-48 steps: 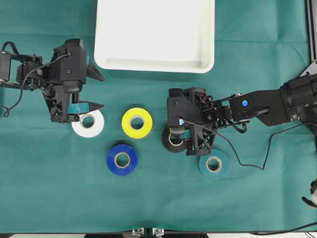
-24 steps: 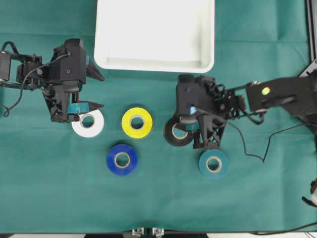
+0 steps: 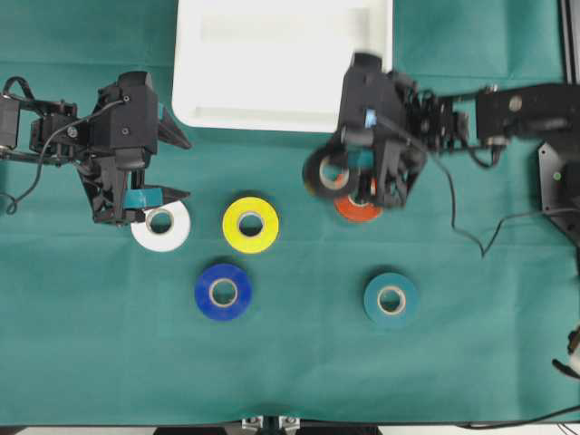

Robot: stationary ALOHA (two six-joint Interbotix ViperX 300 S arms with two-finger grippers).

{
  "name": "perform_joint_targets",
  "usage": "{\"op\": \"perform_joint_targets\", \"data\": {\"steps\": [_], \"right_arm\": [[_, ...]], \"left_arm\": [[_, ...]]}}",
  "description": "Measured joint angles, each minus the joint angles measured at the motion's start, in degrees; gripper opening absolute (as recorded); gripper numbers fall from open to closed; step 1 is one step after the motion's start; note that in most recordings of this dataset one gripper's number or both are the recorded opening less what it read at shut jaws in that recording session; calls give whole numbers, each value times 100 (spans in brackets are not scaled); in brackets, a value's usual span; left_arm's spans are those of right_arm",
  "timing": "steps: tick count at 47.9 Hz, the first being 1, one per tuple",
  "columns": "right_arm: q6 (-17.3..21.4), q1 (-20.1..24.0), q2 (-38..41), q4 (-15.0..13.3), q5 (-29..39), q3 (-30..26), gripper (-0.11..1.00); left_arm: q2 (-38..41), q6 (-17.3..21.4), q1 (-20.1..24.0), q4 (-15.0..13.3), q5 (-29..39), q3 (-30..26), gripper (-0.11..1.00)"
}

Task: Put the tape alternately from left to right into the white case.
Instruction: 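Lift black tape with right gripper and place it in the white tray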

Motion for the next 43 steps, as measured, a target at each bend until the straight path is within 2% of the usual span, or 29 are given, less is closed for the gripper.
{"op": "perform_joint_targets", "data": {"steps": [24,35,43], "right_arm": [[9,-1608,141,-642,53,-9,26],[9,-2118,598,-896,-62,-114,26],[9,-2329,861,-1046,-272,-299,26]], "left_arm": [[18,0,0,0,0,9,59],[26,0,0,0,0,-18,59],[35,0,0,9,0,-18,59]]}}
